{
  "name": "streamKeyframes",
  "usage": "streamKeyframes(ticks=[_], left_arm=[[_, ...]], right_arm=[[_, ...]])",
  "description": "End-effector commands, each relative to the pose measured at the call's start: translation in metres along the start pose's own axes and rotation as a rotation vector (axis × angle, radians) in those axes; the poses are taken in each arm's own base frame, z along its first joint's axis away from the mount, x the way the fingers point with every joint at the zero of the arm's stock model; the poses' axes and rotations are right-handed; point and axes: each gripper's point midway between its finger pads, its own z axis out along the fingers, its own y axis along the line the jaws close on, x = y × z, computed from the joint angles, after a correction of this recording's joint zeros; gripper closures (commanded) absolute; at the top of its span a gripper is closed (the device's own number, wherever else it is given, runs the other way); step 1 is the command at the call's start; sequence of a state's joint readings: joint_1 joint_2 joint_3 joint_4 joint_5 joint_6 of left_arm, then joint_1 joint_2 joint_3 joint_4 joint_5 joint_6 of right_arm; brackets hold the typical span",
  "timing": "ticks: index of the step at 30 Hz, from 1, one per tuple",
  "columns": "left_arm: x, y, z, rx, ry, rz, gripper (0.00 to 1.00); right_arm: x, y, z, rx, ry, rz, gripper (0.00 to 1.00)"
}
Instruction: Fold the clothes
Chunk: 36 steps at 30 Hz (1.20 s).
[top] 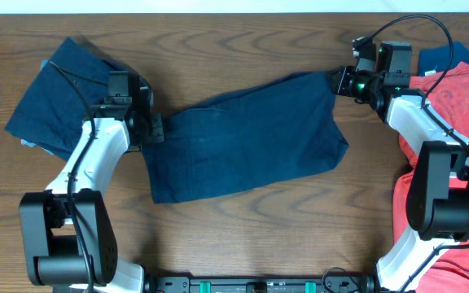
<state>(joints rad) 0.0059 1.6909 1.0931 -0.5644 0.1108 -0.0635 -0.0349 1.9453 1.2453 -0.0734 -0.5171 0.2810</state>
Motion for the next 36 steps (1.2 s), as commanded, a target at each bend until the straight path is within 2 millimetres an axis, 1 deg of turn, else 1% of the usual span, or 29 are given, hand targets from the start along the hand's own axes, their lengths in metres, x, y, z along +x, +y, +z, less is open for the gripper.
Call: streamKeyframes(ticks=[1, 2, 4, 5, 6, 7, 8, 10, 13, 14, 16, 19, 21, 22, 23, 25, 26, 27, 28, 29, 30, 32, 33, 34, 36], left_arm=[[-0.009, 0.016, 0.005, -0.083, -0.019, -0.029, 0.93], [-0.009, 0.017, 0.007, -0.088, -0.021, -0.034, 0.88], [-0.01, 0.023, 0.009, -0.122, -0.024, -0.072, 0.53], [-0.01, 0.025, 0.009, -0.132, -0.025, -0.085, 0.45], [-0.01, 0.025, 0.009, -0.137, -0.026, -0.086, 0.42], [-0.01, 0.026, 0.009, -0.138, -0.026, -0.085, 0.4], [-0.009, 0.025, 0.009, -0.138, -0.024, -0.086, 0.38], [-0.006, 0.025, 0.008, -0.138, -0.01, -0.085, 0.37], [0.002, 0.015, 0.002, -0.076, 0.019, -0.085, 0.37], [0.003, 0.011, -0.001, -0.054, 0.021, -0.085, 0.38], [0.003, 0.008, -0.011, -0.04, 0.013, -0.086, 0.37], [0.001, 0.007, -0.029, -0.035, -0.02, -0.083, 0.37], [-0.001, 0.006, -0.041, -0.031, -0.043, -0.08, 0.37], [-0.001, 0.006, -0.046, -0.029, -0.053, -0.079, 0.37], [0.0, 0.005, -0.049, -0.029, -0.056, -0.079, 0.37], [0.003, 0.006, -0.054, -0.029, -0.054, -0.079, 0.37], [0.004, 0.006, -0.055, -0.03, -0.049, -0.08, 0.37], [0.006, 0.005, -0.054, -0.028, -0.041, -0.08, 0.38], [0.009, 0.003, -0.053, -0.016, -0.028, -0.078, 0.4], [0.011, -0.001, -0.051, 0.001, -0.017, -0.076, 0.42], [0.013, -0.004, -0.048, 0.018, -0.003, -0.075, 0.43], [0.019, -0.008, -0.041, 0.032, 0.026, -0.071, 0.45], [0.021, -0.008, -0.037, 0.033, 0.04, -0.062, 0.46], [0.024, -0.009, -0.032, 0.032, 0.055, -0.055, 0.46], [0.029, -0.011, -0.023, 0.032, 0.083, -0.047, 0.47]], right_arm=[[-0.012, -0.009, -0.006, 0.068, -0.047, -0.032, 0.8], [-0.011, -0.01, -0.005, 0.069, -0.045, -0.052, 0.68], [-0.009, -0.014, -0.003, 0.087, -0.038, -0.084, 0.57], [-0.008, -0.017, -0.002, 0.099, -0.033, -0.092, 0.52], [-0.005, -0.02, -0.003, 0.109, -0.021, -0.094, 0.48], [0.0, -0.023, -0.004, 0.118, -0.002, -0.083, 0.46], [0.006, -0.025, -0.004, 0.116, 0.022, -0.068, 0.48], [0.021, -0.022, -0.006, 0.082, 0.085, -0.032, 0.5], [0.06, -0.023, -0.014, 0.075, 0.239, 0.062, 0.59], [0.074, -0.026, -0.018, 0.098, 0.293, 0.093, 0.6], [0.099, -0.037, -0.027, 0.185, 0.386, 0.146, 0.6], [0.122, -0.049, -0.039, 0.292, 0.481, 0.16, 0.62], [0.131, -0.047, -0.044, 0.292, 0.523, 0.146, 0.67], [0.134, -0.045, -0.045, 0.288, 0.537, 0.142, 0.72], [0.137, -0.043, -0.046, 0.282, 0.551, 0.138, 0.75], [0.141, -0.043, -0.048, 0.284, 0.569, 0.141, 0.76], [0.144, -0.042, -0.049, 0.286, 0.58, 0.144, 0.84], [0.146, -0.042, -0.051, 0.289, 0.589, 0.149, 0.96], [0.148, -0.042, -0.052, 0.295, 0.598, 0.162, 0.99], [0.15, -0.046, -0.056, 0.327, 0.606, 0.188, 0.99], [0.153, -0.054, -0.063, 0.395, 0.613, 0.236, 0.99], [0.159, -0.079, -0.086, 0.623, 0.604, 0.369, 0.99], [0.16, -0.086, -0.095, 0.683, 0.598, 0.398, 0.99], [0.161, -0.09, -0.101, 0.715, 0.601, 0.41, 0.99], [0.165, -0.09, -0.108, 0.723, 0.62, 0.424, 0.99]])
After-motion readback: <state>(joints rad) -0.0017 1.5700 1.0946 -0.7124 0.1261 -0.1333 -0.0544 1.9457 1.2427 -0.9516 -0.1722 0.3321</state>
